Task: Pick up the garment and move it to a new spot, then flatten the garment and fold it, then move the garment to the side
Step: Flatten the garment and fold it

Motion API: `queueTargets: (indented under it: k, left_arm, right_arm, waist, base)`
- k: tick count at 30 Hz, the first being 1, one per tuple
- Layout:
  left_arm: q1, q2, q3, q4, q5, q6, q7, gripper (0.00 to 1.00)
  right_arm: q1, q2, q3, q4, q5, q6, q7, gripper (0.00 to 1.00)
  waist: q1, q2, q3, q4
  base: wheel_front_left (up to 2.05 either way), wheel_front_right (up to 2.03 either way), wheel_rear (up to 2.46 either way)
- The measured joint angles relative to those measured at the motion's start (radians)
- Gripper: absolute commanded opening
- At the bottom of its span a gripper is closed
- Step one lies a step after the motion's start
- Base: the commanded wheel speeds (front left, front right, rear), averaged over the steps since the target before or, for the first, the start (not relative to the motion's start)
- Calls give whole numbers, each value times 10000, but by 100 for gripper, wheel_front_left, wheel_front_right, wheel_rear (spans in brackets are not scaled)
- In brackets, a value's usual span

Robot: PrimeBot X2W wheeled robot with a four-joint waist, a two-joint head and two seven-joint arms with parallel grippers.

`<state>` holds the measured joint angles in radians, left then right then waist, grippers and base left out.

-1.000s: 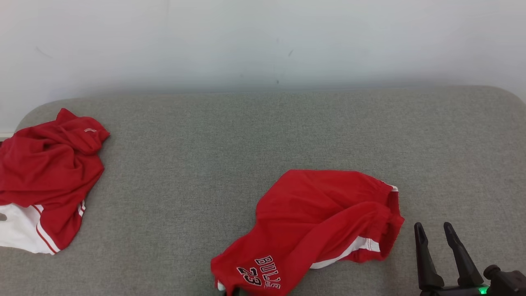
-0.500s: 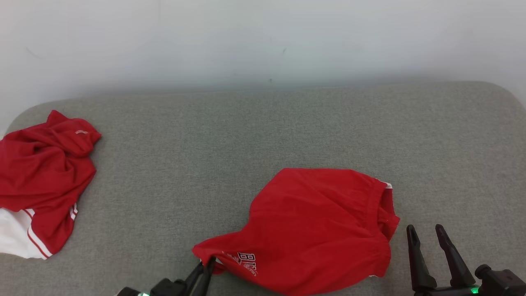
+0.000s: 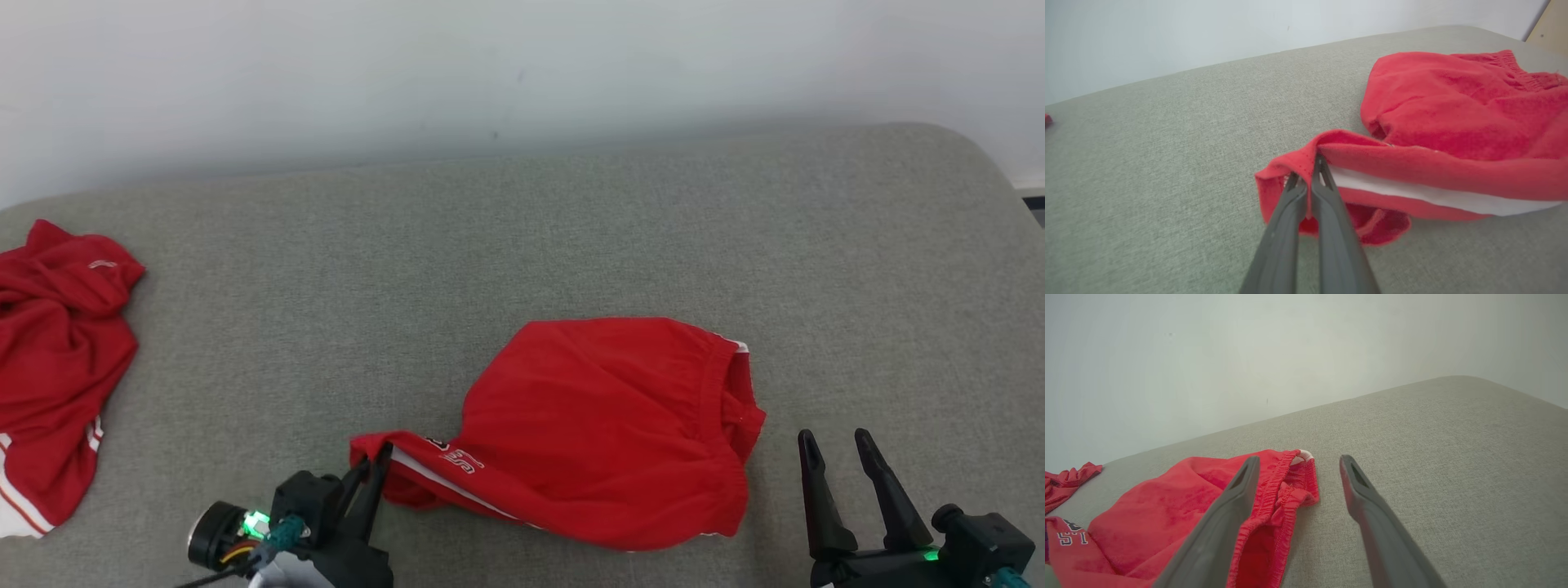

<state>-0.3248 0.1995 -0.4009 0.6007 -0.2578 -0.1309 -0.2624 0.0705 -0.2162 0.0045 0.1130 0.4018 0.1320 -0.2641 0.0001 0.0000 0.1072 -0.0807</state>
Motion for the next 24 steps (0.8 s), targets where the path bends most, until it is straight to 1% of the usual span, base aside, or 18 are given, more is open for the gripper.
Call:
queueTargets:
  k: [6, 7, 8, 9, 10, 11, 12, 20, 24]
  left_arm:
    - [-536, 19, 213, 516, -270, 0, 0, 0]
    - [-583, 35, 242, 598, -270, 0, 0, 3]
    - [-608, 36, 261, 650, -268, -2, 0, 13]
    - [-619, 23, 282, 663, -268, -2, 0, 36]
    - [-627, 10, 290, 679, -263, -2, 0, 49]
    - [-630, -10, 320, 679, -249, -2, 0, 97]
    - [-630, -31, 374, 677, -244, -2, 0, 100]
    - [-256, -207, 803, 454, -146, 0, 0, 100]
    - [242, -385, 1141, -290, 6, 33, -2, 100]
  right_arm:
    - [-122, -19, -23, 123, 2, -2, 2, 100]
    - [-137, -15, -23, 136, 2, 0, 0, 100]
    - [-144, -13, -33, 146, 2, 0, 0, 100]
    - [-147, -12, -44, 161, 2, 0, 0, 100]
    - [-147, -8, -67, 186, 2, -2, 0, 100]
    - [-147, 6, -84, 207, 2, 0, 0, 100]
    - [-148, 19, -90, 232, 0, 0, 0, 100]
    - [-144, 90, -69, 303, -6, 0, 0, 100]
    - [-87, 125, -92, 311, -6, 0, 0, 100]
  waist:
    - [0, 1, 197, -187]
    - [0, 0, 216, -204]
    - [0, 0, 230, -215]
    - [0, 0, 236, -213]
    - [0, 0, 233, -203]
    - [0, 0, 226, -183]
    - [0, 0, 210, -161]
    - [0, 1, 2, 63]
    - [-1, 0, -160, 221]
  base:
    - [0, 0, 0]
    - [0, 0, 0]
    - [0, 0, 0]
    - [0, 0, 0]
    - [0, 0, 0]
    - [0, 0, 0]
    - [0, 0, 0]
    - [0, 0, 0]
    - [0, 0, 0]
